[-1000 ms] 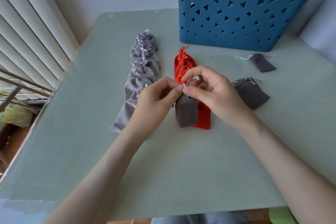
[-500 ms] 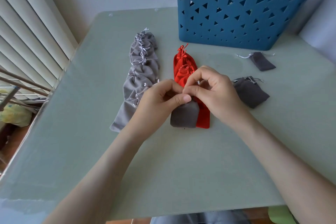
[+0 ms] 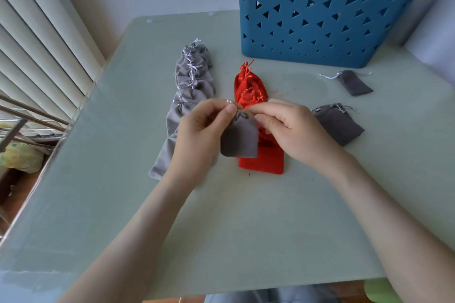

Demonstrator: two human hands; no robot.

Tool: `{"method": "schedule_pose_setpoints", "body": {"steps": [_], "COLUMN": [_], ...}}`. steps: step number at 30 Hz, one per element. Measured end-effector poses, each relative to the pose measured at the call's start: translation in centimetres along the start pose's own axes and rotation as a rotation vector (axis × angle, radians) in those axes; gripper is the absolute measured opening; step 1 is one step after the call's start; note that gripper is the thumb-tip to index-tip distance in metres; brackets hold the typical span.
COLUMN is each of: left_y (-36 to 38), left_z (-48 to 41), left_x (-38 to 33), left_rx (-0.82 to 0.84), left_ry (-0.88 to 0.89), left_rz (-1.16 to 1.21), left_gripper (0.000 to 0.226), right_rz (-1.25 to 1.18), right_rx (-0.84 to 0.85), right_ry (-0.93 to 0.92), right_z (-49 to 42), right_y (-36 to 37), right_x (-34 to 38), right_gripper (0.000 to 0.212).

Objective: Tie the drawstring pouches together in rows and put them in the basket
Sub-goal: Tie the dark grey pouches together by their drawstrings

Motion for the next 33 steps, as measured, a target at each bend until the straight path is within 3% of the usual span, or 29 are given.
{"method": "schedule_pose_setpoints", "body": {"steps": [5,10,14,17,20,25,29,33], "left_y": [0.0,-0.1,-0.1,-0.1,0.0,0.2,0.2,0.0], "left_z": [0.1,0.1,0.1,0.0,0.0,0.3,0.4,0.4], "left_x": [-0.5,-0.5,-0.5,-0.5,-0.5,-0.5,-0.3,-0.3], "left_rx": [0.064,0.158,0.155,0.071,0.001,0.009,-0.008,-0.088], "left_ry": [0.027,0.048,0.028,0.033,0.026,0.037,0.046,0.041], "left_rz": [0.085,0.161,0.131,0.073,0.029,-0.121,-0.229,-0.226], "left_gripper": [0.017,0.022,0.013,0.024,0.02,0.018,0.017,0.018], "right_rz": [-0.034,0.017,-0.014,-0.172,-0.439,-0.675,-0.559,-0.423], "right_rx": [0.047,0.051,0.071,0.058,-0.029,-0.046,0.041,0.021], "right_ry": [0.032,0.017,0.078,0.18,0.275,0.24,0.15,0.054], "right_z": [0.0,0.0,0.0,0.0,-0.1,-0.4,0.0,0.2], "right_y": [-0.1,-0.2,-0.3,-0.4,-0.2,0.4,0.8,0.9], "right_x": [0.1,0.7,0.7,0.4,0.2,0.3,0.8,0.8], "right_gripper": [0.013,0.025,0.026,0.023,0.029,0.018,0.011,0.011]}}
Point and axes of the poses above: each hand's wrist, its own z-axis away from the middle knuckle, its own y-axis out of the palm, x = y × z, the point moved 1 cm from there along -z, towards the middle knuckle, and after that the axes turned 4 degrees about x, right-handed, at the moved point
